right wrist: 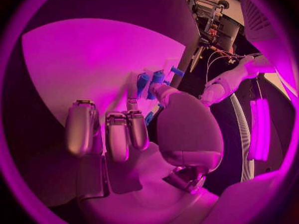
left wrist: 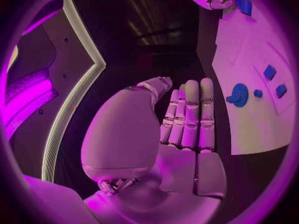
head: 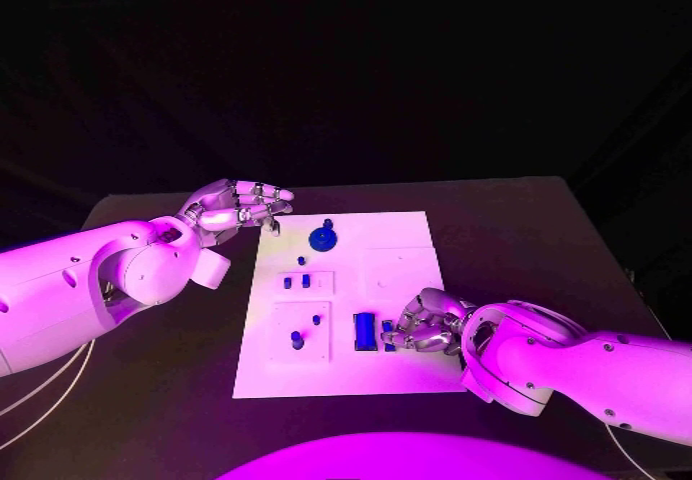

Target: Assemble the parts on the task board

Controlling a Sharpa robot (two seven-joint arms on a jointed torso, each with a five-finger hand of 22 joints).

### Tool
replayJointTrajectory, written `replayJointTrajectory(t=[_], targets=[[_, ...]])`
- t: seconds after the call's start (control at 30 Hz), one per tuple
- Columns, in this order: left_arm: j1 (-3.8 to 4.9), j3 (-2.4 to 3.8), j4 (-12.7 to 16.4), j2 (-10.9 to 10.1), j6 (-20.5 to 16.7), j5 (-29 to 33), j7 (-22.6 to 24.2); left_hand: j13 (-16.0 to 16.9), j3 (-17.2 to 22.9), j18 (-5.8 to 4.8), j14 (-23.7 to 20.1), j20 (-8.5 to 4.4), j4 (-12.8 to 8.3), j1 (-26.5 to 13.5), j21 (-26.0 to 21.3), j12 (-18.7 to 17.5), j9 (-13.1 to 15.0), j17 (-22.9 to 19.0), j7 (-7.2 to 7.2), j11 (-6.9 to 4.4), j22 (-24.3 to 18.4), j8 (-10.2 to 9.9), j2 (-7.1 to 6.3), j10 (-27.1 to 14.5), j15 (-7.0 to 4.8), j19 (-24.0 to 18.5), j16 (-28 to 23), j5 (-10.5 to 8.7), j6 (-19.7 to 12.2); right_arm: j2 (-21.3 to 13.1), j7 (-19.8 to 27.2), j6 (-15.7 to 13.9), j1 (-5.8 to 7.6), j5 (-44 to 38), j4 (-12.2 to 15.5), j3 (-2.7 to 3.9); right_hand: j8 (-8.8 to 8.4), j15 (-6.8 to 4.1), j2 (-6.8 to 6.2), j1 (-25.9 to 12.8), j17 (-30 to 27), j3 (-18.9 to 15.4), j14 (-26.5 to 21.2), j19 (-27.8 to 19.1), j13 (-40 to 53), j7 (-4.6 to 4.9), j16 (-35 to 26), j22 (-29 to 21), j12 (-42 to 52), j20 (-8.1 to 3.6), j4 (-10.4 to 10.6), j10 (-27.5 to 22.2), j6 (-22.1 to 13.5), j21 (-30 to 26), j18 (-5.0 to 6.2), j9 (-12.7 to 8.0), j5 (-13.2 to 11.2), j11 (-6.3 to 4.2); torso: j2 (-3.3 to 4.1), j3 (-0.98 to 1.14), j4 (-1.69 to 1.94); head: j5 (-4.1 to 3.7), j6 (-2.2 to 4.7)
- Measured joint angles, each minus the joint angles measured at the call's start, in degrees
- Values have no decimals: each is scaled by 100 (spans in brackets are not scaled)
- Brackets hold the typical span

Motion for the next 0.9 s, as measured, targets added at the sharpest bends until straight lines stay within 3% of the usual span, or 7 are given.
replayJointTrajectory(t=[0.23,0.5,0.57,0.7,0.9], targets=[[0,0,-5,0,1,0,-6,0,0,0,0,0,0,-23,0,0,0,0,0,21,0,0,23,-21,0,0,0,0,0,-7,13,-32,0,-11,5,0,-23,0,93,-285,0,-512,0,0,0,0,0,0,0,0,9,0,0,-21,0,0,-435,0,1,1,-1,0,5],[0,0,-6,0,2,0,-10,-5,0,0,0,0,0,-23,0,0,1,-1,0,21,-5,0,23,-21,0,0,0,0,0,-41,25,-58,-1,-13,8,0,-23,0,108,-296,0,-639,0,0,0,0,0,4,0,0,-3,0,0,-21,0,0,-463,0,1,2,-1,1,7],[0,0,-6,0,2,0,-11,-5,0,0,0,0,0,-23,0,0,1,-1,0,21,-5,0,23,-21,0,0,0,0,0,-65,34,-57,-1,-14,14,0,-23,0,171,-233,0,-666,0,0,0,0,0,4,0,0,-12,0,0,-21,0,5,-463,0,1,2,-1,2,4],[0,0,-6,-1,2,0,-14,-5,0,0,0,0,0,-23,0,0,1,-1,0,21,-5,0,23,-21,0,0,0,0,0,-111,68,-32,-1,-14,29,0,-33,0,186,216,1,-734,0,0,0,0,0,4,0,0,-51,0,0,-21,0,5,-488,0,1,3,-1,4,-4],[0,0,-7,-3,2,0,-18,-4,0,0,0,0,0,-23,1,0,1,-1,0,20,-4,0,23,-21,0,0,0,0,0,-140,123,53,-7,-16,35,0,-84,0,188,877,4,-812,0,0,0,0,0,4,0,0,-50,0,0,-21,0,-23,-1000,0,0,3,-2,14,-12]])
